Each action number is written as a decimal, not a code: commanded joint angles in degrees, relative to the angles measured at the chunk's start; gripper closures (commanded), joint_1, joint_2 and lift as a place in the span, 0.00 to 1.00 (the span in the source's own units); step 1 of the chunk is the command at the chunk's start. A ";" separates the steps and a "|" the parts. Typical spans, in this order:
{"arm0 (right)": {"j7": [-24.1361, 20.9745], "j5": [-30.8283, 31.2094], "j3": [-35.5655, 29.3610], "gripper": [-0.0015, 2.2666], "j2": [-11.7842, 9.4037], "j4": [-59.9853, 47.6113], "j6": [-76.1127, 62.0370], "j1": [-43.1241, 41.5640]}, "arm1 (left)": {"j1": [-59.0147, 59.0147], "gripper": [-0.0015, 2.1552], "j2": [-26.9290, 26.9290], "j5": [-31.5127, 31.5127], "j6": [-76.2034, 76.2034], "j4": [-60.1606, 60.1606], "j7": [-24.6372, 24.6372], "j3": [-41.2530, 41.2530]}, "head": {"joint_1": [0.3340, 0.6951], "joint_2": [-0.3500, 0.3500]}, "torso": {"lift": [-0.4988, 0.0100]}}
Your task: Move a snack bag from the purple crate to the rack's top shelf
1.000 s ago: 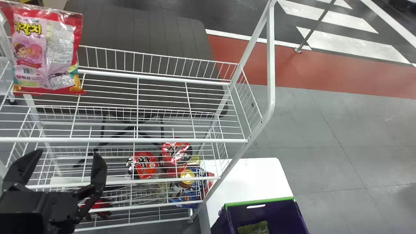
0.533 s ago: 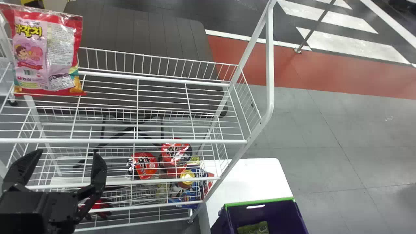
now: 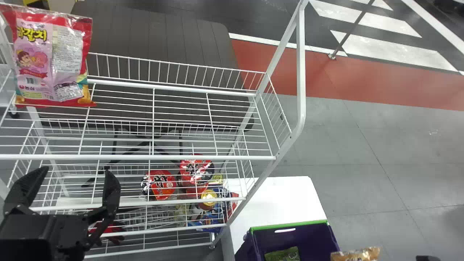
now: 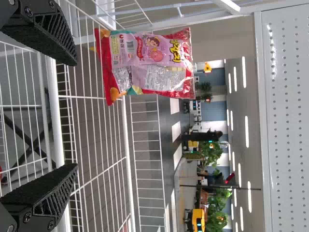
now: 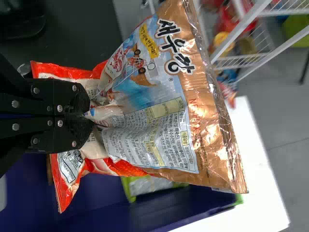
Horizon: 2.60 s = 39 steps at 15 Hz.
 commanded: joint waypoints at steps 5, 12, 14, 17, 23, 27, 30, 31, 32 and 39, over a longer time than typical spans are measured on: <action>5.42 -0.65 0.51 0.90 7.81 -26.28 17.29 0.34 | 0.88 0.03 0.58 -0.73 -0.18 -1.09 1.22 -0.32 | 1.00 0.00 | 0.98; 7.53 0.31 7.01 0.90 11.03 -48.43 39.96 -4.32 | 2.20 0.03 1.64 -0.03 -1.41 -2.32 1.13 1.27 | 1.00 0.00 | 0.98; 7.45 0.93 10.44 0.90 11.03 -52.56 41.66 -6.16 | 2.81 0.03 1.64 1.55 -3.87 -2.50 1.22 2.85 | 1.00 0.00 | 0.98; 7.18 2.86 16.07 0.90 11.03 -57.04 41.66 -9.50 | 2.72 0.03 1.46 4.98 -4.04 -2.76 -0.89 6.98 | 1.00 0.00 | 0.98; 1.73 12.62 34.26 0.90 11.03 -59.77 41.66 -18.12 | 2.72 0.03 0.94 8.23 -4.22 -2.85 -4.14 11.46 | 1.00 0.27 | 0.98; -8.20 14.11 45.42 0.90 11.03 -58.27 41.66 -22.77 | 2.64 0.03 0.85 8.23 -4.22 -2.50 -4.49 11.64 | 1.00 0.40 | 0.98; -14.88 13.50 51.75 0.90 11.03 -54.41 41.66 -26.38 | 2.46 0.03 0.85 8.41 -4.04 -2.41 -4.67 11.73 | 1.00 0.45 | 0.98; -16.55 13.41 53.24 0.90 11.03 -52.91 41.66 -27.70 | 2.55 0.03 0.85 8.41 -4.04 -2.41 -4.67 11.73 | 1.00 0.47 | 0.98; -18.04 13.15 54.56 0.90 11.03 -50.80 41.66 -29.37 | 2.55 0.03 0.94 8.41 -4.04 -2.41 -4.67 11.73 | 1.00 0.51 | 0.98; -32.90 0.67 58.96 0.90 11.03 -39.91 41.66 -33.76 | 2.72 0.03 1.11 8.14 -4.04 -2.32 -4.76 11.81 | 1.00 0.58 | 0.98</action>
